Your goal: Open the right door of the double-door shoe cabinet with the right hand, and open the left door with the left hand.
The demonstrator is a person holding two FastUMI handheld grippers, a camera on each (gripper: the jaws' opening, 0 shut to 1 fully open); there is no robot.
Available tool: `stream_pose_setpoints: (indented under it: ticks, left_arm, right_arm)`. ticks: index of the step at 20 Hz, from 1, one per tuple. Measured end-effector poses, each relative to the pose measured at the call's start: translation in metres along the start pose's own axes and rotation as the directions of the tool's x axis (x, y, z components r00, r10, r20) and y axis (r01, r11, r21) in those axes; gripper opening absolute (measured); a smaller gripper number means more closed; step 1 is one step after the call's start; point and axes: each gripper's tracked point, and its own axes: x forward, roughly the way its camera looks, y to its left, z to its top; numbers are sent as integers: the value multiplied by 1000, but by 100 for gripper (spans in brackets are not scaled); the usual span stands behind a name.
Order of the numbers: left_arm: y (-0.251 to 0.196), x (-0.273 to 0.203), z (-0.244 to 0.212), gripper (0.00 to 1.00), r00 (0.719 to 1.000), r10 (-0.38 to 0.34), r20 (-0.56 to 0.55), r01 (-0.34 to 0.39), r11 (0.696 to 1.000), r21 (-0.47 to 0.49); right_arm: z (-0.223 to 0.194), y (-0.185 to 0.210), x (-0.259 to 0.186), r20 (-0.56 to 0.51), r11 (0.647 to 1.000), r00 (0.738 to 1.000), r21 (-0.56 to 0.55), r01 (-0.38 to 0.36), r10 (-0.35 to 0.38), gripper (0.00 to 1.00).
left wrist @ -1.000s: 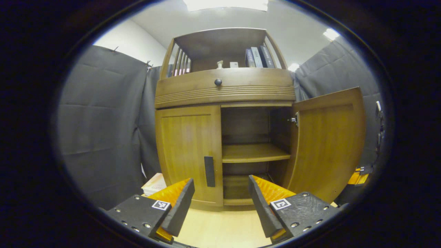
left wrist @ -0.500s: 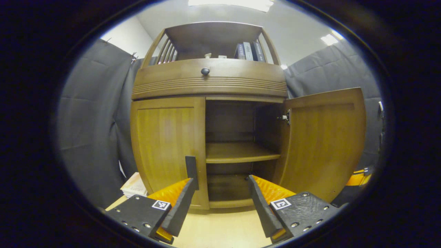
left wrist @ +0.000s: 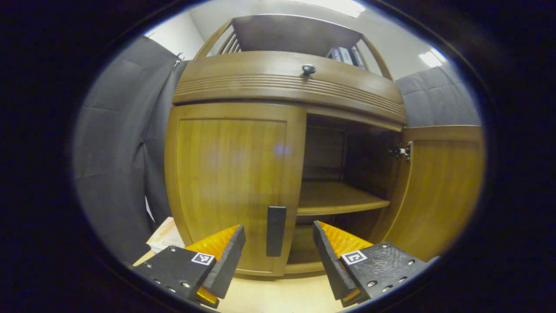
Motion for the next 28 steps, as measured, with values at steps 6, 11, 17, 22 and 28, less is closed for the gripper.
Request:
stream_pose_setpoints:
  ticks: [6, 11, 17, 22, 28]
  left_arm:
    - [11, 51, -11, 89, 999, -41, -8, 41, 999, 23]
    - [2, 82, -38, 84, 996, -66, -61, 66, 998, 9]
    - [-6, 100, -43, 47, 997, -52, -56, 53, 998, 13]
    - [-4, 96, -40, 22, 998, -59, -29, 60, 998, 28]
    - [-5, 85, -40, 21, 995, -89, -32, 90, 995, 32]
  right_arm:
    - [4, 22, -20, 52, 996, 995, -1, 85, -85, 98]
    - [-2, 35, -30, 49, 991, 989, 0, 137, -137, 98]
    - [-8, 55, -37, 50, 988, 987, -4, 155, -155, 93]
    - [-7, 71, -32, 50, 991, 991, -20, 129, -128, 93]
    - [-4, 91, -18, 48, 997, 996, -26, 71, -70, 93]
